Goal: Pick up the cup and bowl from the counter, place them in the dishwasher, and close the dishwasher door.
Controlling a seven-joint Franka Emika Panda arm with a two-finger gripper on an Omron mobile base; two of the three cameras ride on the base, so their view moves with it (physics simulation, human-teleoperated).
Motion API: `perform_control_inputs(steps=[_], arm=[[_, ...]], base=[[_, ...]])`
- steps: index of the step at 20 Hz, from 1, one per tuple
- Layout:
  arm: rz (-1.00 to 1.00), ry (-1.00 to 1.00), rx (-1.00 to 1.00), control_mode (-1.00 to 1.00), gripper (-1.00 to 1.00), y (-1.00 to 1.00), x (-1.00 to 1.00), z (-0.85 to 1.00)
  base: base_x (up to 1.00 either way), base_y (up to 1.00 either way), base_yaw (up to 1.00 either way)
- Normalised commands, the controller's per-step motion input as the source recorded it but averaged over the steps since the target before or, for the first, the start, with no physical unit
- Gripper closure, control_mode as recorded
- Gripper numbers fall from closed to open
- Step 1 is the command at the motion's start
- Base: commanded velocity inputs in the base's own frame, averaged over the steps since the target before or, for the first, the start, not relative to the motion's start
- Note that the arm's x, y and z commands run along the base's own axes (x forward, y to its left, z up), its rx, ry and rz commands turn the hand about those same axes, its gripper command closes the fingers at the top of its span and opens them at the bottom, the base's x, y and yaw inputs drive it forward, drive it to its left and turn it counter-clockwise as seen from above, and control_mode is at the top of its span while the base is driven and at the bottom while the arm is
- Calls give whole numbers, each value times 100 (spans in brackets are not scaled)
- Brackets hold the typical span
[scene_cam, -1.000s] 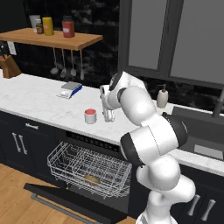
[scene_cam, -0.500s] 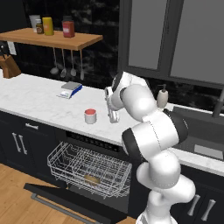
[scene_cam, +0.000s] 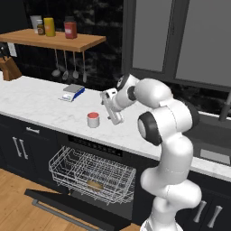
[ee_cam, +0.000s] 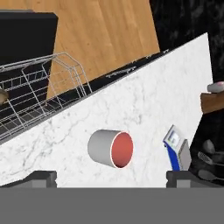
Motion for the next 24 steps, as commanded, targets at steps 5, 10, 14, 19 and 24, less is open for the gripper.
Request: perform_control_inputs(steps=[5, 10, 14, 19, 24], arm=[[43, 30, -8, -100, -100, 0, 13, 42], [36, 30, -20, -100, -100, 0, 1, 33], [26, 27, -24, -100, -100, -7, 21, 34], [21, 29, -19, -100, -100, -16, 48, 39], [21, 27, -11, -100, -100, -11, 57, 50]], base=[[0, 0, 0], [0, 0, 0], [0, 0, 0], [0, 0, 0], [0, 0, 0]])
